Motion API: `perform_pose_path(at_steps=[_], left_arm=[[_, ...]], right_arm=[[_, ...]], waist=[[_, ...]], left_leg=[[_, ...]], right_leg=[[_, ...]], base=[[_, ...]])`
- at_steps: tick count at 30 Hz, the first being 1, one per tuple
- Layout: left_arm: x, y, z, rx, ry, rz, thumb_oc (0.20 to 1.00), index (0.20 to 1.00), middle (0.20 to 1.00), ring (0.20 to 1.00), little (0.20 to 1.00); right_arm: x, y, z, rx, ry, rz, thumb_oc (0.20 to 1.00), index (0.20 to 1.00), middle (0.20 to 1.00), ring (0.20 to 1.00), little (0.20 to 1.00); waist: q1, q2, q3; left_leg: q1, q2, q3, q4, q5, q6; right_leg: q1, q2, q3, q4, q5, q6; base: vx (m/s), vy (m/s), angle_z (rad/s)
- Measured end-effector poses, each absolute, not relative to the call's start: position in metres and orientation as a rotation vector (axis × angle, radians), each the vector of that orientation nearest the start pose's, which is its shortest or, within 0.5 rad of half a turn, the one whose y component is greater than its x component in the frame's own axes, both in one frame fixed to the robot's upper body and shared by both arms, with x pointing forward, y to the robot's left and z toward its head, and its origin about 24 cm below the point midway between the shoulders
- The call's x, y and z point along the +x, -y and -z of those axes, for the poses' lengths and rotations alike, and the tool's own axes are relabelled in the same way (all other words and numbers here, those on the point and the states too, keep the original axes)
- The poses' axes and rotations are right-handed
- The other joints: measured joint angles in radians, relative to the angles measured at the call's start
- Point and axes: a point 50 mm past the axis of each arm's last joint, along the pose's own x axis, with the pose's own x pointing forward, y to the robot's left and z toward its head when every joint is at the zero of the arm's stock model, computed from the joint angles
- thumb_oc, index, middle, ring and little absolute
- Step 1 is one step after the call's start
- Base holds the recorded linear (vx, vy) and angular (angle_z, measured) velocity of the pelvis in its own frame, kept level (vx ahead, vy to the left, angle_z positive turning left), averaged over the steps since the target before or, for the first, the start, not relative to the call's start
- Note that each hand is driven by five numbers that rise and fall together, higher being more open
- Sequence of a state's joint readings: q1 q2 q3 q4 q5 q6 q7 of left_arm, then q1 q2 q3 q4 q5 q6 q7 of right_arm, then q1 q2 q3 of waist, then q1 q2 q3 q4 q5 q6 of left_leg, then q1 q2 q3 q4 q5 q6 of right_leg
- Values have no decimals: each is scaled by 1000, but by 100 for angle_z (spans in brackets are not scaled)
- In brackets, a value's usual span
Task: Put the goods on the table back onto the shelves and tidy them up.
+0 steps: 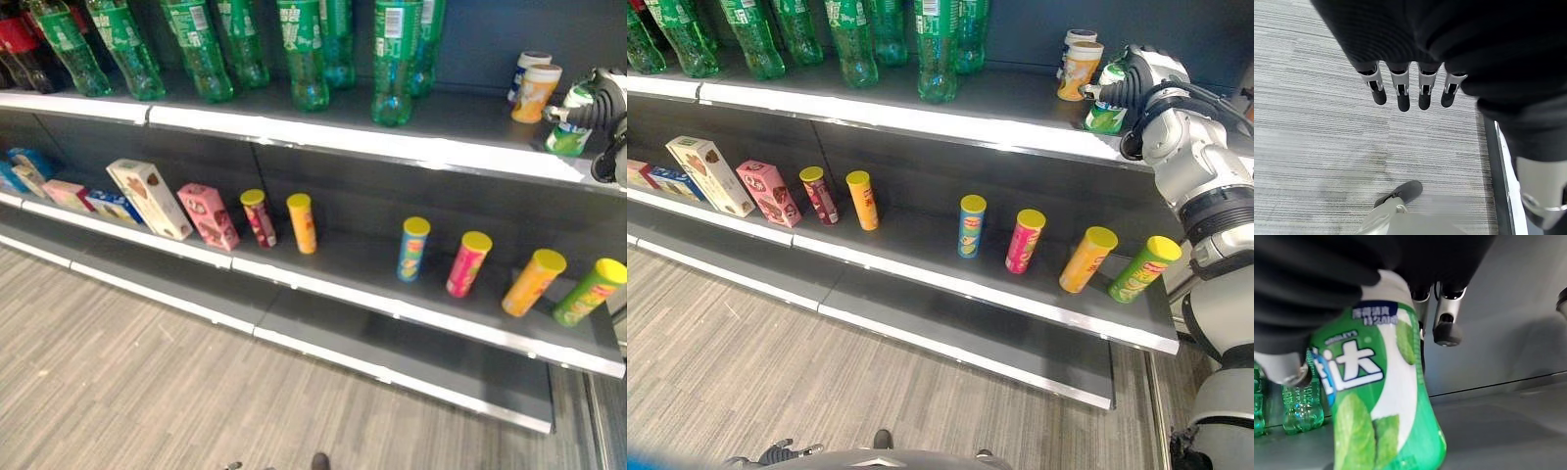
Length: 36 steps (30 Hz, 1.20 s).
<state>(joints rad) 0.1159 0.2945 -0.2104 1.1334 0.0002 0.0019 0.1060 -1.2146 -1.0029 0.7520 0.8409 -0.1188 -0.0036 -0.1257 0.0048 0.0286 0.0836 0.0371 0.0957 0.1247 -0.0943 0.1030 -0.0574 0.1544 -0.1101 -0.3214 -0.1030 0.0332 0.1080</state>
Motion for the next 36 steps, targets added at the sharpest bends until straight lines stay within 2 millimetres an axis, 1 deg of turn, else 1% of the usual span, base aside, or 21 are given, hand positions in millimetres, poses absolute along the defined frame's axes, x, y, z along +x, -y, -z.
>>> perform_pose_path(at_steps=[2,13,17,25,36], left_arm=[[56,-251,160,431,-1258,-78,1000,1000,1000,1000,1000],[57,-250,160,404,-1256,-93,1000,1000,1000,1000,1000],[57,-249,160,409,-1259,-83,1000,1000,1000,1000,1000],[57,-249,160,410,-1258,-86,1000,1000,1000,1000,1000],[55,-250,160,414,-1266,-91,1000,1000,1000,1000,1000]], right_arm=[[381,295,-286,-1353,178,319,200,200,200,200,200],[385,291,-280,-1337,162,313,200,200,200,200,200],[387,288,-278,-1333,165,304,200,200,200,200,200],[390,281,-275,-1325,166,278,200,200,200,200,200],[389,287,-274,-1324,143,296,200,200,200,200,200]], waist=[[2,-1,-4],[24,-3,-15],[25,-7,-17],[27,-19,-23],[27,-22,-24]], left_leg=[[2,0,-3,1,0,0],[0,-1,-10,-3,-1,-2],[-4,-3,-24,-3,2,-1],[-7,-4,-27,-2,2,-1],[-11,-4,-28,-3,2,-1]], right_leg=[[5,0,-4,0,-1,0],[8,0,-12,0,-3,1],[10,0,-24,0,-3,1],[9,0,-29,0,-4,2],[7,0,-30,0,-4,2]], base=[[8,-11,6],[1,0,0],[1,-1,8],[1,-1,1],[0,0,0]])
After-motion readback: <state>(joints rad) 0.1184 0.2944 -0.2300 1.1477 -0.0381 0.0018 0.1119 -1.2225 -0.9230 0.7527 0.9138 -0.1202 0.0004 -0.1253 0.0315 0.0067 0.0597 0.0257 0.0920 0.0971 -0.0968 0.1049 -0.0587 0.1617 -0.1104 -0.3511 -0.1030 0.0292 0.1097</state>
